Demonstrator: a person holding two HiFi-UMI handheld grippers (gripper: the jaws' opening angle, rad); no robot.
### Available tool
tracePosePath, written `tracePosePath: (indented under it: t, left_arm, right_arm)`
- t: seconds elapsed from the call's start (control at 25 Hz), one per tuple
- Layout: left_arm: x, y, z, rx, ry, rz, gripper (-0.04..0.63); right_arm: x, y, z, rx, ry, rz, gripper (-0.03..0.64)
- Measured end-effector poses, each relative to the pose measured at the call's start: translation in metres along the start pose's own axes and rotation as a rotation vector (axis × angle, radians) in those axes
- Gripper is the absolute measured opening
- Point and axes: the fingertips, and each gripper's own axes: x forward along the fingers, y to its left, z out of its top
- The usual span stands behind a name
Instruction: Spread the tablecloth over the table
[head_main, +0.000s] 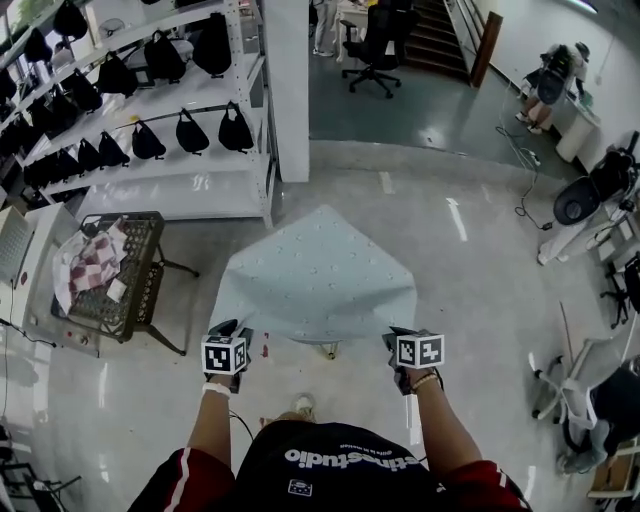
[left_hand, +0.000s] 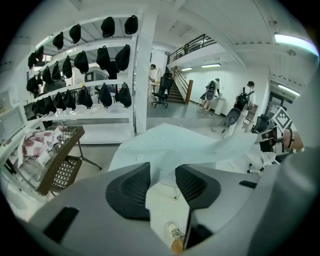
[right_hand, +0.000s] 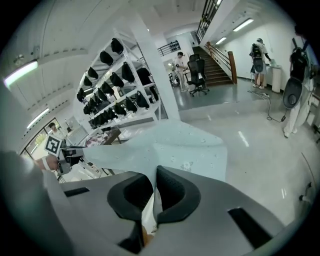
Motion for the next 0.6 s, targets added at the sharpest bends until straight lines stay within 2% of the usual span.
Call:
tracePosePath:
  t: [0.16,0.36,0.6]
  left_arm:
    - [-0.023,0.008,-0.009,-0.031,-0.024,0.032,0.169]
    - [-0.047,0.017,0.001,-0.086,-0.134,0.091,0.155]
    - [-0.053,0.004,0.018,-0.060,-0.175,0.085,0.153]
  right_arm:
    - [0.005,0.003,-0.004,0.013,-0.008,0.010,0.031]
    - [0.008,0.007,-0.008,0.028,-0.009,0.028,0.034]
    - [0.019,0.016,-0.022,-0.015,0.024,0.022,0.058]
